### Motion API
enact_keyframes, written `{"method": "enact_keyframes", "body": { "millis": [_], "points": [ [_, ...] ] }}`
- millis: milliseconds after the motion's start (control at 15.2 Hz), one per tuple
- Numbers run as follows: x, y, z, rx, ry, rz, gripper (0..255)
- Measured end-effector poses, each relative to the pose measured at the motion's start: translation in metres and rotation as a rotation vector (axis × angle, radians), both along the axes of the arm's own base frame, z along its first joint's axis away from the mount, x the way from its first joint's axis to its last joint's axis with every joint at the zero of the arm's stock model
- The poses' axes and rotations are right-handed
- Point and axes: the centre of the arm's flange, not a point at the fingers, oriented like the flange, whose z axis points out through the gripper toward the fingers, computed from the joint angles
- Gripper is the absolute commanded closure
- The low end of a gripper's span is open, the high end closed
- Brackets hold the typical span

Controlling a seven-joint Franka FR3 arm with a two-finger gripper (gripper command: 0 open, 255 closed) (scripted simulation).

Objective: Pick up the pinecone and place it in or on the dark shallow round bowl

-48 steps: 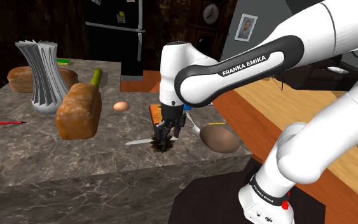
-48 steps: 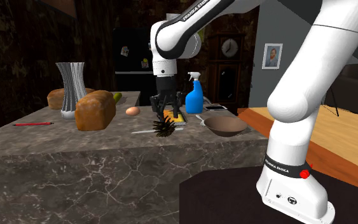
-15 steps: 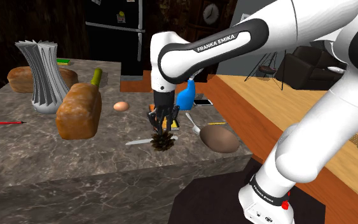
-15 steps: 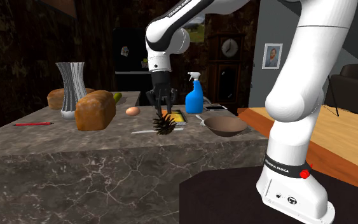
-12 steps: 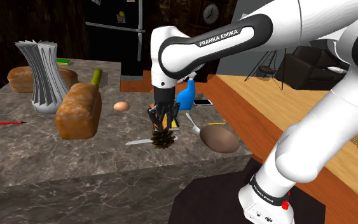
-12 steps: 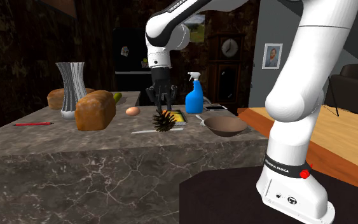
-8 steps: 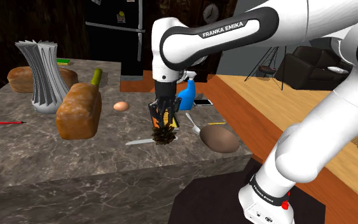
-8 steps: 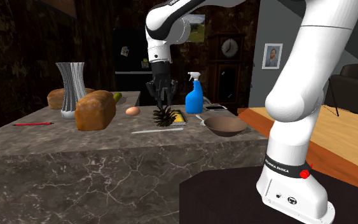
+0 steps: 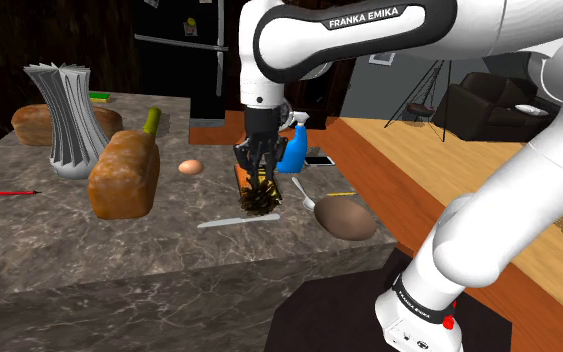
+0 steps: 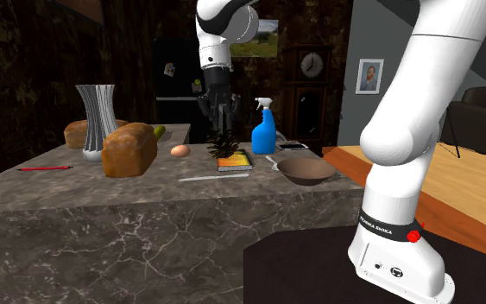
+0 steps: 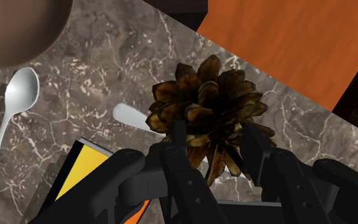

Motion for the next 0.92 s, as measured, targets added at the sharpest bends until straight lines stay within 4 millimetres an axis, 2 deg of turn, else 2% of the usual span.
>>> {"method": "enact_keyframes", "body": {
  "millis": [396, 660, 924],
  "points": [
    [-0.004, -0.005, 0.026, 0.0, 0.0, 0.0, 255],
    [-0.029, -0.041, 0.04, -0.001, 0.0, 0.0, 255],
    [-0.058, -0.086, 0.049, -0.001, 0.0, -0.001, 255]
  ]
}}
